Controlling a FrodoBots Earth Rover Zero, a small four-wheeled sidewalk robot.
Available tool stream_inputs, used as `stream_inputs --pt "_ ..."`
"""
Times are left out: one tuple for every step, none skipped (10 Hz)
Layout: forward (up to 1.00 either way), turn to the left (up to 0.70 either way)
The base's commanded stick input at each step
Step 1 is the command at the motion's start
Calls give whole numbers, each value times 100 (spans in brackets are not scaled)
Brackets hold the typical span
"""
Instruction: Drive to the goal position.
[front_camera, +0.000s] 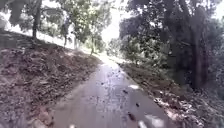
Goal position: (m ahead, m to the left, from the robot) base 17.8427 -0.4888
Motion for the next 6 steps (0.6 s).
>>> stream_inputs --pt "85 0" --pt "85 -31" --pt "85 -30" --pt "85 -11" --pt "85 0" --pt "85 0"
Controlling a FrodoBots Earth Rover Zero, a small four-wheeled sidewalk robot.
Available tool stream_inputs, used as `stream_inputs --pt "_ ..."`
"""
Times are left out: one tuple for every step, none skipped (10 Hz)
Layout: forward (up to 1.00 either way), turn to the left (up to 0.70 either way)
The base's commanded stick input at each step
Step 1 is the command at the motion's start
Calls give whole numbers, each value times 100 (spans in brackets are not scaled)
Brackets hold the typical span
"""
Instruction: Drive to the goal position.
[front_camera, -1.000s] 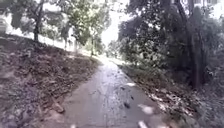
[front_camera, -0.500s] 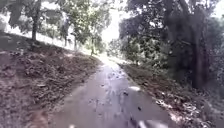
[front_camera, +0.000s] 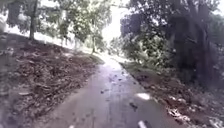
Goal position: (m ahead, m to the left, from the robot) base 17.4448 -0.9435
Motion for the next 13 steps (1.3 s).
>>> stream_inputs --pt "85 0" --pt "85 0" --pt "85 0" --pt "85 0" --pt "85 0" --pt "85 0" --pt "85 0" --pt "85 0" --pt "85 0" --pt "85 0" --pt "85 0" --pt "85 0" --pt "85 0"
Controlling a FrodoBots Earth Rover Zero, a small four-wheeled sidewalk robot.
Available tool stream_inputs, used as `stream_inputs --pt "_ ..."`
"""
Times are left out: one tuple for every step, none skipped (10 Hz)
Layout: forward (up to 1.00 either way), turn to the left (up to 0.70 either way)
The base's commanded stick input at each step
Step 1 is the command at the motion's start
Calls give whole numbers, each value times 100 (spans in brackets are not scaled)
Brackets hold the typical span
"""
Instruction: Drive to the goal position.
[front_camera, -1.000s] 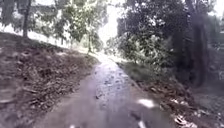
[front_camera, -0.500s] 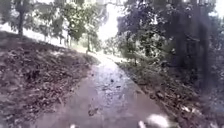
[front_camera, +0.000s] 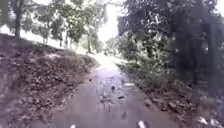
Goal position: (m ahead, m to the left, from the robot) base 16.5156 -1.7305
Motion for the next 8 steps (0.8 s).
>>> stream_inputs --pt "85 0" --pt "85 0" --pt "85 0" --pt "85 0" --pt "85 0" --pt "85 0" --pt "85 0" --pt "85 0"
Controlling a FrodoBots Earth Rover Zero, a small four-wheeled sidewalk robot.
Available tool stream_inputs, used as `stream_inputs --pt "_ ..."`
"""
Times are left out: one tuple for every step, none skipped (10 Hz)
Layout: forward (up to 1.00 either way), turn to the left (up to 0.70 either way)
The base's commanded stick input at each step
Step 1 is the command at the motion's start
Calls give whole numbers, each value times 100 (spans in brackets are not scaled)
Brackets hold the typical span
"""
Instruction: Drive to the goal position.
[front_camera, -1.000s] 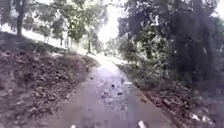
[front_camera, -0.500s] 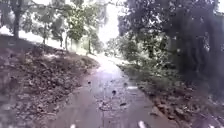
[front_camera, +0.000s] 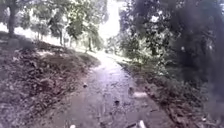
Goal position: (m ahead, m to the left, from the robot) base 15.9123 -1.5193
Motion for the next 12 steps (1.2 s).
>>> stream_inputs --pt "85 0" --pt "85 0" --pt "85 0" --pt "85 1" --pt "85 34" --pt "85 10" --pt "85 3" --pt "85 0" --pt "85 0" --pt "85 0" --pt "85 0" --pt "85 0"
